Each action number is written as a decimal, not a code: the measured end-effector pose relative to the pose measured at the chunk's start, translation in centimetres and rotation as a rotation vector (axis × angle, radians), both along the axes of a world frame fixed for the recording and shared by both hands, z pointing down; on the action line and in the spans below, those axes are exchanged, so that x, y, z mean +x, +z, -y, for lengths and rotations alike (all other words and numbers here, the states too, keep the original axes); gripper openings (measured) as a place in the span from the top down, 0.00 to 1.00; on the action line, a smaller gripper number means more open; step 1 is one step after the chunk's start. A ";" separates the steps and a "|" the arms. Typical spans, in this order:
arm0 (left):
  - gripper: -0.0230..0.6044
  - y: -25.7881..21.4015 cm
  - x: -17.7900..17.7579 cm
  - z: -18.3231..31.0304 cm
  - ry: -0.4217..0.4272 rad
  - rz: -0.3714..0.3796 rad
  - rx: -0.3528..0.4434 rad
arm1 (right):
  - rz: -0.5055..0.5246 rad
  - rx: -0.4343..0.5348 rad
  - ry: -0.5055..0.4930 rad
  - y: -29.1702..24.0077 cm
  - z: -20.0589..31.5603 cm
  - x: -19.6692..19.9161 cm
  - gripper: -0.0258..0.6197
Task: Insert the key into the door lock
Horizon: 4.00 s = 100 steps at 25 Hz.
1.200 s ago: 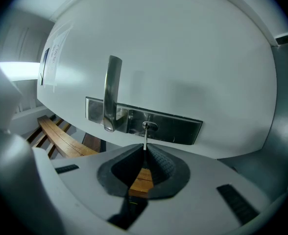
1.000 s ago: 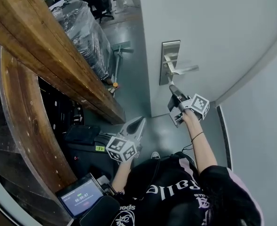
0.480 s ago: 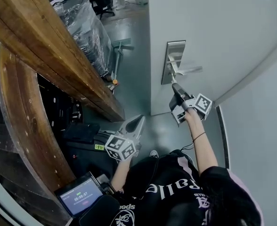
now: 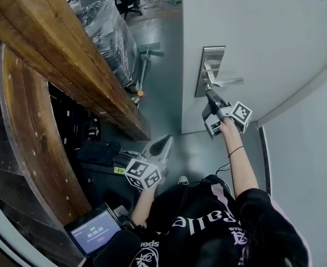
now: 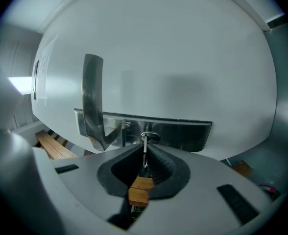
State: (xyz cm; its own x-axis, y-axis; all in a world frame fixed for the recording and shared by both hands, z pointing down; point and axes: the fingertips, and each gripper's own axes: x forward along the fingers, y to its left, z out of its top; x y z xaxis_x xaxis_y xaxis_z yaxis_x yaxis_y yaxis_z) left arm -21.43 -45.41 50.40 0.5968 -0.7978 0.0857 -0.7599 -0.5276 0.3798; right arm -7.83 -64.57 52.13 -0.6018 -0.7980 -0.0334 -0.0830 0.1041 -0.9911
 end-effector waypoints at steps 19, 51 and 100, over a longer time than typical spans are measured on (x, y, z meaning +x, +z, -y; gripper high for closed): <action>0.96 0.3 4.0 -2.2 0.022 0.019 -0.020 | -0.380 0.212 -0.114 -1.9 -10.6 1.9 0.90; 0.96 1.3 28.5 -30.7 0.009 0.061 -0.106 | -0.548 0.245 -0.415 2.1 -49.2 21.9 0.91; 0.96 0.6 21.0 -65.9 -0.027 -0.041 -0.042 | -0.608 0.306 -0.401 -0.4 -84.1 15.2 0.91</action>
